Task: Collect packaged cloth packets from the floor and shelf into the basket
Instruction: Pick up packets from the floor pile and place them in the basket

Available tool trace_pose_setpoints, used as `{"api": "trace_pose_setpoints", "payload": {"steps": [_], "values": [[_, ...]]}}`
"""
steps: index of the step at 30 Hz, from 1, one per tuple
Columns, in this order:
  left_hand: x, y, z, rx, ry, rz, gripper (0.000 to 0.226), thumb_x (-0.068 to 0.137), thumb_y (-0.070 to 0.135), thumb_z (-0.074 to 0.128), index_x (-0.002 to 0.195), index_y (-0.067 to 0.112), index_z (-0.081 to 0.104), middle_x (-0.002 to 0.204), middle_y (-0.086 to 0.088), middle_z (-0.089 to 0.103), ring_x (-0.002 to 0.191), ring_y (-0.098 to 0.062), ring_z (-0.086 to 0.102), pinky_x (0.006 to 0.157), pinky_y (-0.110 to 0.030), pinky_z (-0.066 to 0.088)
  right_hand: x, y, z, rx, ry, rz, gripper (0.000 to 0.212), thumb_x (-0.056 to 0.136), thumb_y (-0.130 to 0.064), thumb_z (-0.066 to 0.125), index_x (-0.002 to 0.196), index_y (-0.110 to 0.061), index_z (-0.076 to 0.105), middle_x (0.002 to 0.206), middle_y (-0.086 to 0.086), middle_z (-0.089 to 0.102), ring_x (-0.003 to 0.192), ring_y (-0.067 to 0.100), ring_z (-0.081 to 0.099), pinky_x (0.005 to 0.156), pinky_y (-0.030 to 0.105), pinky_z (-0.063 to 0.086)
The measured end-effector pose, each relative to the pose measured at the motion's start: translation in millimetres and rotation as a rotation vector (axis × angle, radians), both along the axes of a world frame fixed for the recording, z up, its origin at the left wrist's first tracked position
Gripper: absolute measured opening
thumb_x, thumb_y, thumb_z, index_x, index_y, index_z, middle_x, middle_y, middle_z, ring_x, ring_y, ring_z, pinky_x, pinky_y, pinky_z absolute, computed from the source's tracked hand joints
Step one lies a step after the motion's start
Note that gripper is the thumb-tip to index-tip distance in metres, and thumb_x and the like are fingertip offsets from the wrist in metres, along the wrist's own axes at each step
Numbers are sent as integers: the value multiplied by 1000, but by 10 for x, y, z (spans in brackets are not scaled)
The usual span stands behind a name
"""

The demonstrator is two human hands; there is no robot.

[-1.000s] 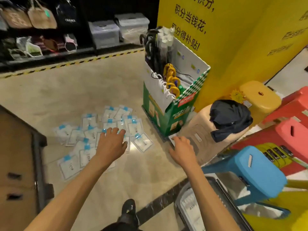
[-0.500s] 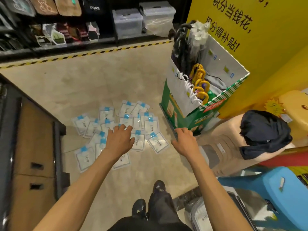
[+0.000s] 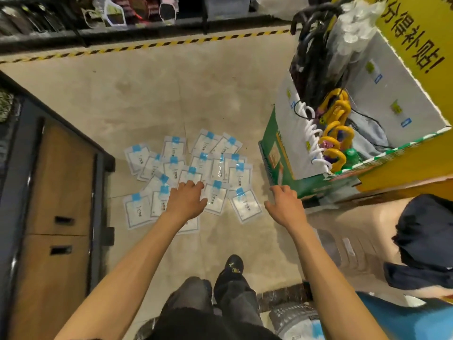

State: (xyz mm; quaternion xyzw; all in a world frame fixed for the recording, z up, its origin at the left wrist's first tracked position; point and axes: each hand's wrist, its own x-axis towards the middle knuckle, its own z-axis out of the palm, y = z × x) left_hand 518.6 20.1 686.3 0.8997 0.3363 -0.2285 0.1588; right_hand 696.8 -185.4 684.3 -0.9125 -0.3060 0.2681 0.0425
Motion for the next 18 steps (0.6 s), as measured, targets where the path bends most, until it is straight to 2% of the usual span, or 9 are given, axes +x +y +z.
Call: {"api": "trace_pose_setpoints", "payload": {"steps": [9,18], "values": [[375,397,-739,-43,42,68,50,102,39,47,145,16,42,137,-13,52,126,-33,47,96,-45,43,457,281,-685,-86,113,-20,53,97,-35,54,144,-12,42,143,16,42,129,37,40,98,47,40],[624,820,-2078,-98,107,69,51,101,38,49,145,14,43,135,-17,53,125,-36,48,96,-47,42,799,547,-1957,-166,176,-90,57,97,-32,56,146,-9,39,142,20,42,130,41,39,104,51,39]]}}
